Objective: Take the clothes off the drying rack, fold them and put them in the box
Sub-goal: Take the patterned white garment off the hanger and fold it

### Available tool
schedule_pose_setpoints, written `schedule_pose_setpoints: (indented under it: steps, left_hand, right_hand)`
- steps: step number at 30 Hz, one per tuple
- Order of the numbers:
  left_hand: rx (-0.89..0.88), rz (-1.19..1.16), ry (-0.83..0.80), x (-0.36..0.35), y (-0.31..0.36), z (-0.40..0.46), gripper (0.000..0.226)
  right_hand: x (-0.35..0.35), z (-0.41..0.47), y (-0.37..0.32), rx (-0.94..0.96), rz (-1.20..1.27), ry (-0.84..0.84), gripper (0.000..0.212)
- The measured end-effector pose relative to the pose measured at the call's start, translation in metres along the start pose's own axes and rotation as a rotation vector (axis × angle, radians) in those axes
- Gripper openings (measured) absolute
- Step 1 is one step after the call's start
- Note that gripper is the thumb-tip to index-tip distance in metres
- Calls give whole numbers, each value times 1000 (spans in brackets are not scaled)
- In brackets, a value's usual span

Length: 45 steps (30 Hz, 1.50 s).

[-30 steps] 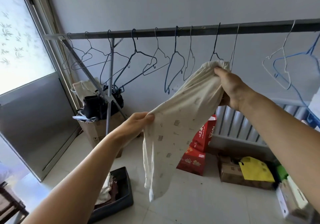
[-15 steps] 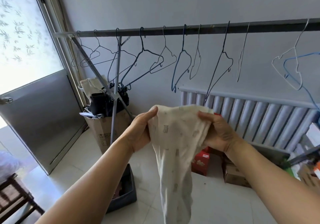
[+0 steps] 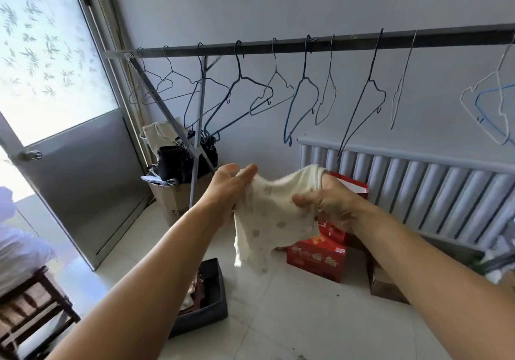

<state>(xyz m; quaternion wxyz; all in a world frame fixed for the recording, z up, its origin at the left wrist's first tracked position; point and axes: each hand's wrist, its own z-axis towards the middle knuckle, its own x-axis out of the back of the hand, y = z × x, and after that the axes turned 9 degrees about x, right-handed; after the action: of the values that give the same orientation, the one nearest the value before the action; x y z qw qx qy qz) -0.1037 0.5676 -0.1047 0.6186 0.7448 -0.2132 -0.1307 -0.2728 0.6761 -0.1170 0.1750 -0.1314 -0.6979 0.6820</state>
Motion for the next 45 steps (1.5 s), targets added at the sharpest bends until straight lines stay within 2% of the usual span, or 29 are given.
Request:
schedule_pose_setpoints:
  steps: [2,3,4,5,7,8,9,10,12,14,16,18,20,22,24,26,29,31,33,35,36,40,43,45]
  left_hand:
    - [30,-178,-88,6,0,3,102]
    - [14,-294,-170,8,1,1,106]
    - [-13,-401,-242,9,1,-1,102]
    - [-51,-481,-289,8,2,-3,97]
    - [-134,-582,-316,5,0,-4,91]
    - [-167,-601,-320,5,-2,-2,89]
    - [-196,-589,-324,4,-4,-1,88]
    - [-235,-519,-311,5,-4,-1,88]
    - [-334,-222,-207,7,-4,-2,85]
    - [-381,-10,-104,9,-2,-4,70]
    - [-310,-18,-43,12,3,-8,48]
    - [-182,-132,-1,14,7,-10,37]
    - [-72,-267,19,17,9,-9,34]
    - [21,-295,17,20,10,-7,33]
    - [80,-203,4,23,13,-10,31]
    - [70,-93,-21,26,15,-14,30]
    - [-20,151,-37,31,11,-15,52]
    - [-136,442,79,34,8,-14,49]
    - [-275,719,237,36,7,-14,27]
    - [-349,877,359,40,8,-13,14]
    - [-370,891,380,42,8,-12,13]
    - [-416,716,240,52,8,-13,12]
    - [-320,435,14,50,12,-22,18]
    - [-261,283,-92,46,12,-25,19]
  right_hand:
    - [-5,3,-4,71,-88,182,57]
    - [-7,4,-8,95,-88,275,62]
    - [-8,5,-11,100,-20,332,77]
    - [-6,5,-13,108,132,322,89]
    - [-4,1,-20,153,503,150,101]
    - [-4,-1,-23,182,548,40,103]
    - [-3,-3,-26,215,468,-53,104]
    - [-3,-4,-28,249,319,-106,102]
    - [-6,-3,-32,267,73,-106,80]
    - [-7,0,-34,242,80,-49,52]
    - [-9,2,-33,211,283,9,38]
    - [-10,5,-29,175,436,37,33]
    - [-13,8,-25,154,383,65,29]
    - [-14,10,-24,154,281,76,23]
    - [-12,10,-27,163,174,14,21]
    - [-8,10,-29,192,-48,-101,37]
    - [-9,9,-31,261,-366,-186,43]
    - [-10,10,-30,331,-561,-155,36]
    - [-7,14,-28,393,-715,-82,20]
    - [-3,18,-25,440,-791,13,4]
    - [-2,20,-23,466,-823,57,4]
    - [0,22,-20,499,-835,182,14]
    - [-2,28,-18,456,-752,236,16]
    - [-8,32,-19,412,-580,261,14]
